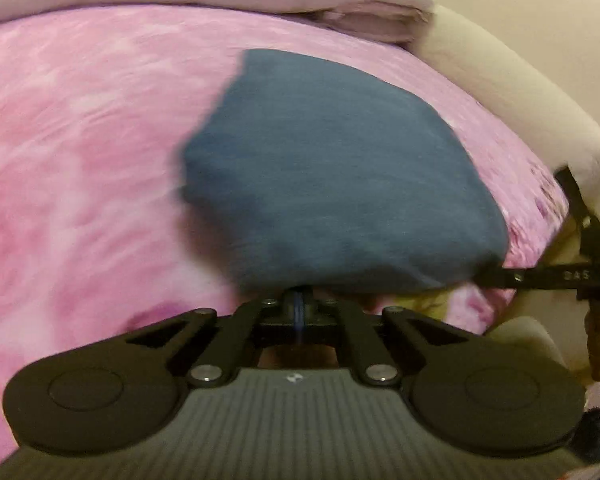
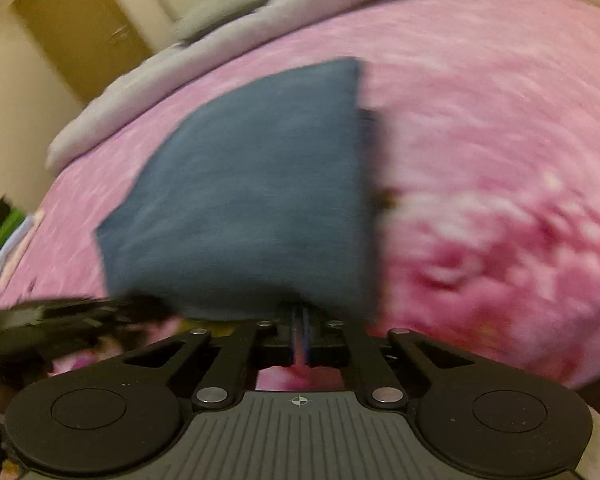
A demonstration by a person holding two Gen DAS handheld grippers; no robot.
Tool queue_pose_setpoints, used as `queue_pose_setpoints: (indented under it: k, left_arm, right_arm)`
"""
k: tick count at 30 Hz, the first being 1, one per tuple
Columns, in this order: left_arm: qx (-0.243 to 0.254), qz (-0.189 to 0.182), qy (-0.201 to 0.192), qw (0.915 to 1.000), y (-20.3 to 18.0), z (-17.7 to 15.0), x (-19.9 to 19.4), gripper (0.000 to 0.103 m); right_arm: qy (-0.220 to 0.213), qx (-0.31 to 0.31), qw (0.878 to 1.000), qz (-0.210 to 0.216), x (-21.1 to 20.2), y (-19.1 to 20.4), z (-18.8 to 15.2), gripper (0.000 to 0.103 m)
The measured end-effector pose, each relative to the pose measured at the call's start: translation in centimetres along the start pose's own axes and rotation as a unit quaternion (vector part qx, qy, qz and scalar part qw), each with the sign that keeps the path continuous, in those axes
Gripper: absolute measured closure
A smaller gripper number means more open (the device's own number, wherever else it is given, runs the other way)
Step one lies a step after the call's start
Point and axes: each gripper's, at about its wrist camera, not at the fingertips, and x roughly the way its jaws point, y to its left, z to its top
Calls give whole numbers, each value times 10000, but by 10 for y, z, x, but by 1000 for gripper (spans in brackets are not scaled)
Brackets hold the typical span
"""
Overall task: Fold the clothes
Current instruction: 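Grasp the jeans bundle edges with the left gripper while the right gripper grasps too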
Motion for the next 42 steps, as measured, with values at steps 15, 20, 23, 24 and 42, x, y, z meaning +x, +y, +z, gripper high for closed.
queue_pose_setpoints:
  k: [15,20,23,24,42]
  left_arm:
    - [-3083,-1084,-404,9442,32,-4,6,62]
    - [-3192,-1038,-459,9408,56,-3,5,70]
    - [-2815,-308,-576,9573,61,4,-20,73]
    - [-2569,177,-537,9648,60,10,-30,73]
    - [-240,1349,-63,9906,-49,31,-56,66]
  right_arm:
    - [-287,3406,9259,1608,1,-27,-20,7]
    - [-515,3446,9290,1243,-5,-45,-14,53]
    - [-747,3368,9350,820,-25,-55,-12,55]
    - [-824,3341,9365,679,-32,-58,-11,55]
    - [-790,901,9928,-61,-59,33,-13,36]
